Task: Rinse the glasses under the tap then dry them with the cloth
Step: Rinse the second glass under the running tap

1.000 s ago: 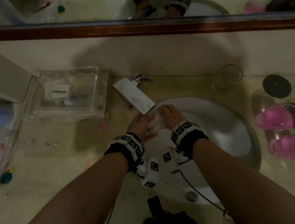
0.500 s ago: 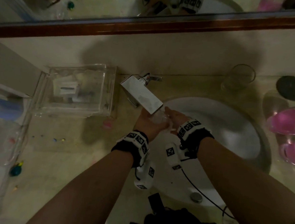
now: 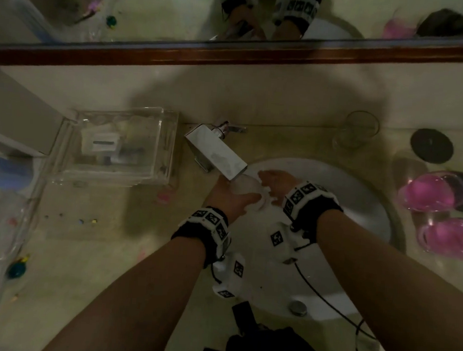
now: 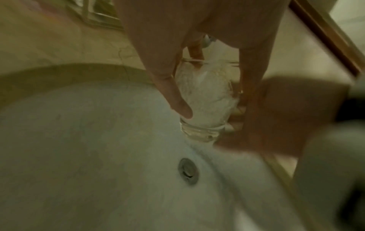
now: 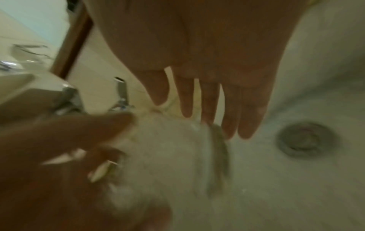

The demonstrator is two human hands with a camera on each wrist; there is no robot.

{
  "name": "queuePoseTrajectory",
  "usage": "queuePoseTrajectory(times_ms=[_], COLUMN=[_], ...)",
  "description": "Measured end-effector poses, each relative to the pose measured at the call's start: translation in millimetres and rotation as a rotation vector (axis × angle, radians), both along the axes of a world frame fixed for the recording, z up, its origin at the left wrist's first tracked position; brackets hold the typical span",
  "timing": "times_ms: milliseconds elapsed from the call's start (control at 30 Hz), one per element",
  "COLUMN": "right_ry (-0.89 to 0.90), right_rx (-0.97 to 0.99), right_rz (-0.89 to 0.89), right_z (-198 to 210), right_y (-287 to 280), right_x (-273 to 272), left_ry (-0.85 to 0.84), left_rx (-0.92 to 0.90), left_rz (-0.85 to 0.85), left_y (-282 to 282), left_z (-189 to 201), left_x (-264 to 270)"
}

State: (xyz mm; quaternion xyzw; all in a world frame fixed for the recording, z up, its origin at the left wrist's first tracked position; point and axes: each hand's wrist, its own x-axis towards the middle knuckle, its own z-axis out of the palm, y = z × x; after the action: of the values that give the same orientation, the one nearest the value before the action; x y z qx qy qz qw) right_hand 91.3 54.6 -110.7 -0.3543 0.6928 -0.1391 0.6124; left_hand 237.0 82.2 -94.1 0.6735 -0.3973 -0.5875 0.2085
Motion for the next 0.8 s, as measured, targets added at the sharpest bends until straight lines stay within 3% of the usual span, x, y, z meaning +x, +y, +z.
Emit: queuePoseTrajectory(times_ms=[133,200,300,433,533,633,800], right_ry=[-0.286,-0.409,-0.346,-0.197,-0.179,-0.128,0.097], right_rx=[0.287,0.308,0.259,0.127,0.094,0.011,-0.159], right_rz=[-0.413,-0.494,-0.586,-0.5,-0.536,-0.502,-0.343], right_z=[-4,-5,-4,15,37,64,116], right_y=[24,31,39,53,67,80,96], right_x=[5,7,10,10,9,3,0], left_ry=[0.121,0.145,0.219,0.313,0.387,0.497,0.479], left_rx=[0.048,0.055,0.158,0.309,0.4,0.409,0.39], left_rz=[0.053,0.07,0.121,0.125,0.087,0.076,-0.053], left_y=[8,14,22,22,26,31,35], left_z=[10,17,27,33,35,41,58], left_x=[-1,-3,-5,-4,-8,-14,-17])
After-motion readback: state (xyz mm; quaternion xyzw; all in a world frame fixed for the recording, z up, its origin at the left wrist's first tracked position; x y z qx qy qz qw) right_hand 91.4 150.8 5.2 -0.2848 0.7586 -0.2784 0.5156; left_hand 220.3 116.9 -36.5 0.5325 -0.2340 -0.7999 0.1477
